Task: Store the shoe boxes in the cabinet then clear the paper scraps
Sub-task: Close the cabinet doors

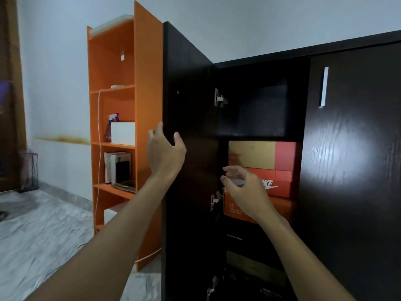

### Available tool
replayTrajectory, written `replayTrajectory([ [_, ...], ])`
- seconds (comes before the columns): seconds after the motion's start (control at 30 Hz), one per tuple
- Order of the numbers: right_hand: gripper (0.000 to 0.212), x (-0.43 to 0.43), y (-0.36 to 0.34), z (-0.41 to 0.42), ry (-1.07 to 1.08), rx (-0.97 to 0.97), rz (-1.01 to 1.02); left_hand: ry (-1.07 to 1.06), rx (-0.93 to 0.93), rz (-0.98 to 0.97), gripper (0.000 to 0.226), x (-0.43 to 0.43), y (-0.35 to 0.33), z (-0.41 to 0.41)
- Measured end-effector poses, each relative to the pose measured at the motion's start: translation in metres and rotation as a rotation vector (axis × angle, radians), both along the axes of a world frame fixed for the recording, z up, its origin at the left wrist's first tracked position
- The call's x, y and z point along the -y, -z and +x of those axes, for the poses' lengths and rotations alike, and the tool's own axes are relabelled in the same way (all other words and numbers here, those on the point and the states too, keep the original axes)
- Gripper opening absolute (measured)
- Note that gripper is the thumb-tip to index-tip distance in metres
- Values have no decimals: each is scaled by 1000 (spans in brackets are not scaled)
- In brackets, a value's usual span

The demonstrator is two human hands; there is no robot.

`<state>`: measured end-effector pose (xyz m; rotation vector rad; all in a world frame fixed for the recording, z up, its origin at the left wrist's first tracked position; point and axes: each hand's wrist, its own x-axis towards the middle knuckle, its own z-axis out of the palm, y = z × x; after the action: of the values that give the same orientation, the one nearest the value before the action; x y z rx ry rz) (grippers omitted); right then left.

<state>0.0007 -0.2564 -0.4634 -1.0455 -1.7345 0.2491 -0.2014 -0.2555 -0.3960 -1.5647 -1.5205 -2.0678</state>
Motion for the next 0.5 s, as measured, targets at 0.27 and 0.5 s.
replayTrajectory([
  [0.27, 57, 18, 14, 11, -82, 1, 176, 460, -323, 156, 45, 15, 6, 79],
  [0.5, 65, 6, 34, 68, 338, 221, 320, 526, -595, 90, 55, -27, 6, 142],
])
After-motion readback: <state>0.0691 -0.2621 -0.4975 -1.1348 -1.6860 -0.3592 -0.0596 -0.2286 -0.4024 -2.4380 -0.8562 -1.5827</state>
